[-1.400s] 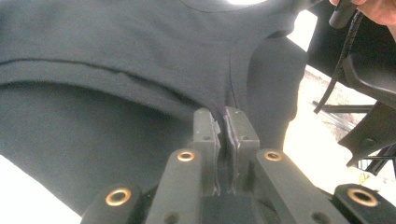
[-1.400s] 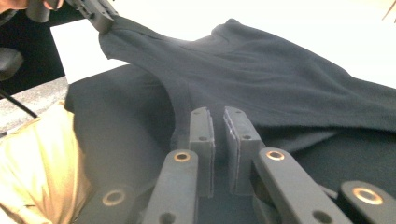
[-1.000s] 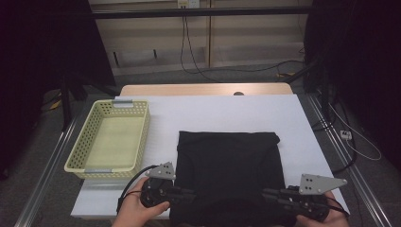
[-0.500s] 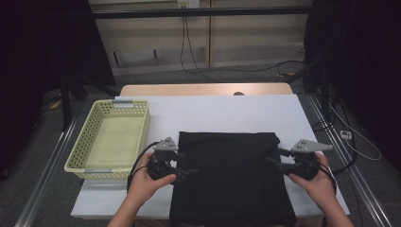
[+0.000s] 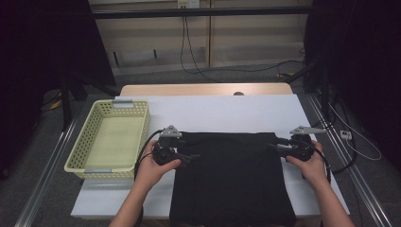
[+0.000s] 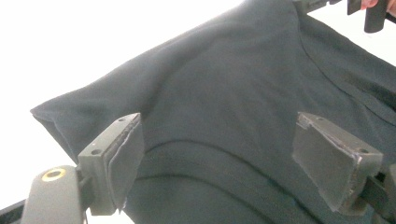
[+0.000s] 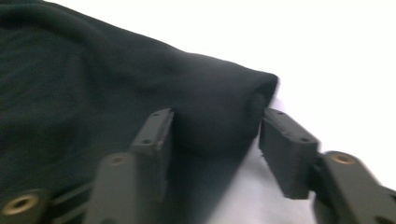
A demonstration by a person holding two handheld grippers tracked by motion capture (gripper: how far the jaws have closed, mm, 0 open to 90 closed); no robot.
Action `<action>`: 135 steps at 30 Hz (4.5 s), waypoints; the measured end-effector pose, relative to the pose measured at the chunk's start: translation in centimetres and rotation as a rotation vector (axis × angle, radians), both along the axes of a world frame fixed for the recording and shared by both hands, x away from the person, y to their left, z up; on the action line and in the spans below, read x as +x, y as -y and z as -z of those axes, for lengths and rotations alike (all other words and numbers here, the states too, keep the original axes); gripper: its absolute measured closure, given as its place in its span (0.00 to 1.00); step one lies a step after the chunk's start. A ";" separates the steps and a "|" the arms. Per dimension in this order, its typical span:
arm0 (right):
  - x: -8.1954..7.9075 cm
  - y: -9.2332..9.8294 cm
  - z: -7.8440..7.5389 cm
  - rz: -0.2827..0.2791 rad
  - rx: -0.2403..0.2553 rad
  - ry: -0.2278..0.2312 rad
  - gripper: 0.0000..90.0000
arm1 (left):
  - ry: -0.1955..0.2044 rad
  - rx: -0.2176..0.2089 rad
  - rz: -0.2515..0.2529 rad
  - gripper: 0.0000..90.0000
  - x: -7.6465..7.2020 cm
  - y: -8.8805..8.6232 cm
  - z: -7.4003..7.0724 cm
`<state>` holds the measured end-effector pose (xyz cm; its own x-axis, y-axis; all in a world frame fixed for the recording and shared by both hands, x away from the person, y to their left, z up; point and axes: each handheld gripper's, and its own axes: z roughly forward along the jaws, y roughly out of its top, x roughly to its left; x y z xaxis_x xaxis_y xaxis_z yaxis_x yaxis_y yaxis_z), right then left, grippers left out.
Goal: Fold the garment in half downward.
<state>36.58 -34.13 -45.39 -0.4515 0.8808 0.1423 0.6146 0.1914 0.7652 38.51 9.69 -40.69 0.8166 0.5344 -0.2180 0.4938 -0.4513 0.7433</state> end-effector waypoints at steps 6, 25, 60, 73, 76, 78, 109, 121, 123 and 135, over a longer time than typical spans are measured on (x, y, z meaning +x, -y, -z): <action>-0.8 -0.7 -2.0 -0.054 0.027 0.011 0.75 | -0.002 0.001 -0.016 0.20 0.0 -0.5 0.1; 2.2 0.1 -1.8 0.039 -0.027 0.071 0.54 | 0.037 0.034 -0.064 0.19 3.6 -0.1 0.5; 4.0 -0.4 -0.3 -0.077 -0.029 -0.087 0.92 | -0.023 0.194 -0.080 0.65 8.6 0.5 4.2; 3.6 0.2 -3.0 -0.025 -0.024 0.003 0.96 | -0.016 0.151 -0.121 0.94 8.1 0.1 -0.1; 3.8 0.5 -4.1 -0.007 -0.022 0.038 0.96 | 0.011 0.129 -0.129 0.95 8.2 -0.2 -1.5; 3.8 0.6 -4.7 0.008 0.005 0.060 0.96 | 0.020 0.123 -0.142 0.95 8.4 -0.3 -2.1; 10.2 -1.1 -6.6 0.048 0.032 0.142 0.96 | 0.016 0.102 -0.209 0.94 13.2 -1.5 -3.9; 12.0 -2.2 -6.5 0.088 -0.063 0.116 0.44 | -0.008 0.112 -0.254 0.24 13.8 -0.6 -1.6; 11.1 -2.2 -6.2 0.074 -0.087 0.103 0.44 | -0.003 0.117 -0.239 0.20 13.2 -0.5 -1.4; 1.8 -2.1 -2.8 0.033 -0.142 0.020 0.43 | -0.007 0.085 -0.147 0.16 7.4 0.3 0.2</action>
